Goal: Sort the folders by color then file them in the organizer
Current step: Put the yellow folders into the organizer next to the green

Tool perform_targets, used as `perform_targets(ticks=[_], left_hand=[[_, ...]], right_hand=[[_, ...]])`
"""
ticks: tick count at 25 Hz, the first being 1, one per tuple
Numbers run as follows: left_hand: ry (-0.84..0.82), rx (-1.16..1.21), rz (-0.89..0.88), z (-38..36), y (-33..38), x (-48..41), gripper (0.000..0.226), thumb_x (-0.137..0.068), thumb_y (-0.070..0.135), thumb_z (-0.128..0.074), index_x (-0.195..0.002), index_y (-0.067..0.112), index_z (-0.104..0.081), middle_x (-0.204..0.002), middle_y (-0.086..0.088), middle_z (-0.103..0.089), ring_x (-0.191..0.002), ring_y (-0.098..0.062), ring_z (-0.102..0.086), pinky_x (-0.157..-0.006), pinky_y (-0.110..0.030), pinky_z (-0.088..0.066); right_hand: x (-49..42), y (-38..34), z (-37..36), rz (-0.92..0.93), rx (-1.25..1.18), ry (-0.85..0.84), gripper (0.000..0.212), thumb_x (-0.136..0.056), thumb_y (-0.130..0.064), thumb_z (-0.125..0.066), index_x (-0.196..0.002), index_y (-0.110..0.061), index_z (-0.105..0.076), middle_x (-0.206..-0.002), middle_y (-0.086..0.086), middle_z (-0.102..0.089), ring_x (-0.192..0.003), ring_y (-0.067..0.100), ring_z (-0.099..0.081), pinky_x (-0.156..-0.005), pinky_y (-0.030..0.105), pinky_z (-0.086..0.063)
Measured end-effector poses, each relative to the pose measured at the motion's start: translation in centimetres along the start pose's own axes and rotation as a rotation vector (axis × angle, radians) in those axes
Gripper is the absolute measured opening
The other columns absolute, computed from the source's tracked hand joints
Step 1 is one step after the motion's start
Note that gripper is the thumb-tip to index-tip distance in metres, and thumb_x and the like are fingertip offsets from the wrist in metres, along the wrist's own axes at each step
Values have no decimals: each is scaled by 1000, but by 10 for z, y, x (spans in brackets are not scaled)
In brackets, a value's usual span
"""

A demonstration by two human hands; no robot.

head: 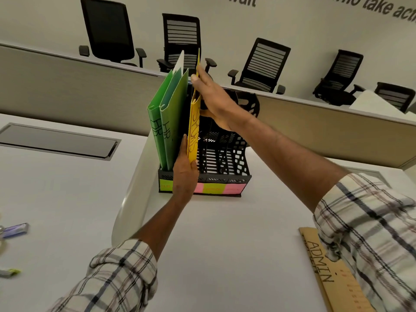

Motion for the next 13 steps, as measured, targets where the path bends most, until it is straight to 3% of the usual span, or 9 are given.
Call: perform_targets(ticks=[3,5,10,13], left_hand=[[-13,15,-28,4,1,6,74,-103,6,-52,-162,30,-15,-150,-6,-51,-130,-20,-56,-110,-44,-49],[-21,32,-32,7,0,7,69,-104,9,-52,-162,28,-18,-152,-5,-50,-134,-20,-53,-113,-45,-46],[-25,-19,-36,8,-1,9,61,-106,12,-50,-161,19,-24,-149,-9,-53,-133,-22,-54,-111,-50,-47],[-19,-9,-14,9,-4,11,63,-105,10,-50,-161,22,-24,-147,-6,-55,-130,-15,-54,-111,-47,-49]], right_hand=[[-2,23,-8,-61,84,-66,66,-106,-47,-35,-160,-33,0,-168,3,-14,-147,31,-31,-115,60,-33],[-1,38,-12,-98,104,-87,68,-106,-48,-35,-160,-32,3,-169,2,-8,-151,31,-25,-117,61,-29],[3,36,-17,-79,78,-103,69,-105,-51,-33,-158,-35,8,-169,2,-5,-153,30,-18,-119,56,-25],[13,48,-19,-75,70,-94,67,-105,-53,-30,-158,-36,9,-169,0,-4,-153,28,-18,-118,55,-23]])
Point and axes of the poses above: each hand's wrist, its own x-axis away from the middle knuckle, its own z-axis out of the back of the hand, y = z × x, the point moved 6 cm from there along -x, towards the middle knuckle
